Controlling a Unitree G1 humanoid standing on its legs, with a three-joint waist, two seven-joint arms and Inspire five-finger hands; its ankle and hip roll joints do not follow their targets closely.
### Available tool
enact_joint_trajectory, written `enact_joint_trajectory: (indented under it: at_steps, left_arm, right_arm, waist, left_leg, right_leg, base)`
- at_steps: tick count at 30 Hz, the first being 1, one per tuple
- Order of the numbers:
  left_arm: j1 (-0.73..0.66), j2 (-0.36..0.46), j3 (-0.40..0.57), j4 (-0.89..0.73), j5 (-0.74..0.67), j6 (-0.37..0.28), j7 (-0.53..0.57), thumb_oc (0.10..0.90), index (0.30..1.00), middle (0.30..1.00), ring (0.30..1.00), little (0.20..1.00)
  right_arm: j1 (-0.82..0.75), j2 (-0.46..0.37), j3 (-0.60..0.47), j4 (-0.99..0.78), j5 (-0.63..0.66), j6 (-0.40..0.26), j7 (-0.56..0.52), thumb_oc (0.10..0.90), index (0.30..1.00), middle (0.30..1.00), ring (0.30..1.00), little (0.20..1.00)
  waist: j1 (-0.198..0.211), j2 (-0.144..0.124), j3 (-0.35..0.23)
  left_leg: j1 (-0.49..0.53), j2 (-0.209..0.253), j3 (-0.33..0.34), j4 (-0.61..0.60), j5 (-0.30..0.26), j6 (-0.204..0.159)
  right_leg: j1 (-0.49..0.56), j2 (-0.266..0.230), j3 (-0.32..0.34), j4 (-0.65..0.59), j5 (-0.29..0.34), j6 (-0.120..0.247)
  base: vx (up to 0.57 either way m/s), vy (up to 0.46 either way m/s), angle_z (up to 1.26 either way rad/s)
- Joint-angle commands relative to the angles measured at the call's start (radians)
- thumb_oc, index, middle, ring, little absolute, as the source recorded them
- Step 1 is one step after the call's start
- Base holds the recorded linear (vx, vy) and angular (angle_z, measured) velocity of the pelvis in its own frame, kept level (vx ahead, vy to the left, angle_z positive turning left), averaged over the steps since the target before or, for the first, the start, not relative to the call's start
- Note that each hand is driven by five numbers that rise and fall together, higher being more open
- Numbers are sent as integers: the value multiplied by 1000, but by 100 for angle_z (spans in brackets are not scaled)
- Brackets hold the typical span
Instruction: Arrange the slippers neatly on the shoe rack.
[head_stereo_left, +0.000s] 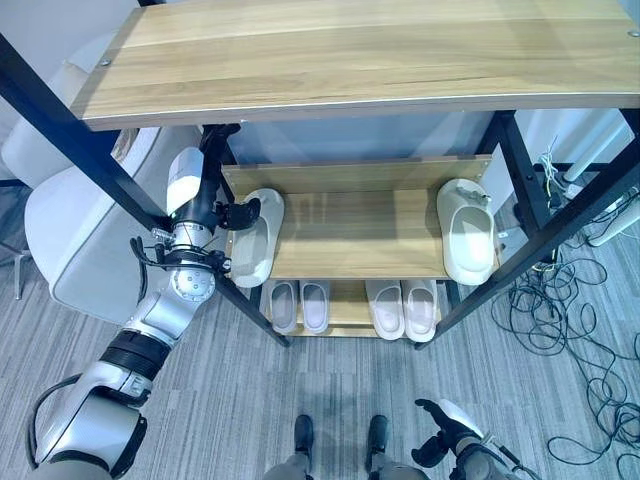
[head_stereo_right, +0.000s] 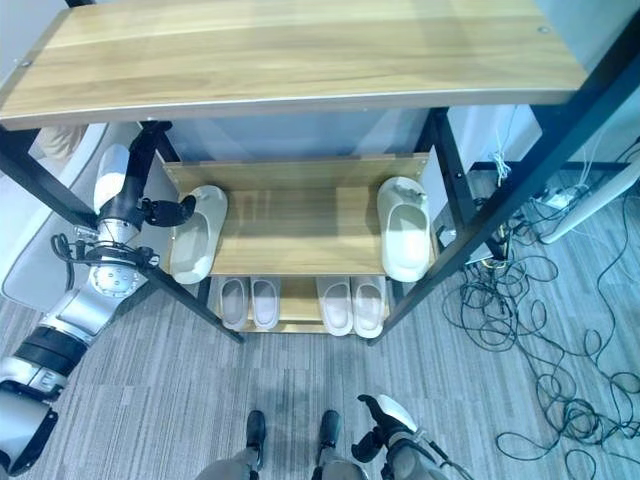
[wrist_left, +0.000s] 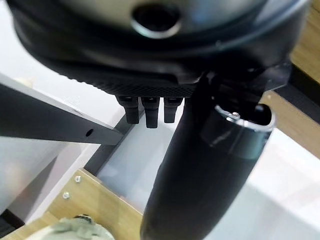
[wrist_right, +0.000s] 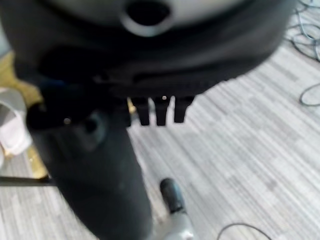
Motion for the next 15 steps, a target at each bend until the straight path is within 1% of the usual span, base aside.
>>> enact_joint_trajectory:
  at_steps: [1,10,15]
  left_arm:
    - [-167,68,23,76,47,-20,30,800,900,900,900,900]
    - [-147,69,15,92,101,-1,12,800,900,900,900,900]
    - [-159,90,-6,115,141,8,1,800,900,900,900,900]
  right_arm:
    - [22,-39,24,-84,25,-32,-15,800,900,900,900,900]
    - [21,-39,21,-92,24,-30,-10,800,900,900,900,900]
    - [20,-41,23,-99,29,-33,-6,800,900,900,900,900]
  waist:
    - [1,-41,-59]
    - [5,-54,-51]
    - [4,-59,-47]
  left_leg:
    - [-5,-12,-1,2,-56,-20]
    - [-15,-9,0,2,-56,-19]
    - [-19,-8,0,2,-57,-17]
  right_leg:
    - [24,-74,22,13,-95,98]
    - [15,-73,18,13,-91,100]
    - [8,-72,24,13,-87,100]
  base:
    - [0,0,0]
    - [0,0,0]
    - [0,0,0]
